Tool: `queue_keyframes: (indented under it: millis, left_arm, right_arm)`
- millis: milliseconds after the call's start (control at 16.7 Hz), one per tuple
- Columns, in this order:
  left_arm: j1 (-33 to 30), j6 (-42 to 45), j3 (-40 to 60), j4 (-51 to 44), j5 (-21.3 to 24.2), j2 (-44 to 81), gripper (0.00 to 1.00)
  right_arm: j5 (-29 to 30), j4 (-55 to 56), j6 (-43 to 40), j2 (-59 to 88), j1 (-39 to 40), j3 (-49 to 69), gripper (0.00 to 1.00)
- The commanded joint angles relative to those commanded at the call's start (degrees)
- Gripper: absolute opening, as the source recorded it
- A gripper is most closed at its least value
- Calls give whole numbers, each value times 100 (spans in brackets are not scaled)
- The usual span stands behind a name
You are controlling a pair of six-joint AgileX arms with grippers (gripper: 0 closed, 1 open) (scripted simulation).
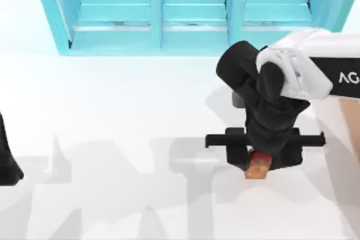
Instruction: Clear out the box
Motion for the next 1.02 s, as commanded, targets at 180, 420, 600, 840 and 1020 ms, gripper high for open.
queue_keyframes:
  millis: [180,420,600,840,1020]
  left_arm:
    - [0,0,0,0,0,0,100]
    - [0,0,0,0,0,0,100]
    - [0,0,0,0,0,0,100]
    - [0,0,0,0,0,0,100]
    - [0,0,0,0,0,0,100]
  right_arm:
    - [1,187,3,84,8,-114,0]
    - [1,187,3,84,8,-114,8]
    - [1,187,3,84,8,-114,30]
    - [1,187,3,84,8,-114,60]
    - [1,187,3,84,8,-114,83]
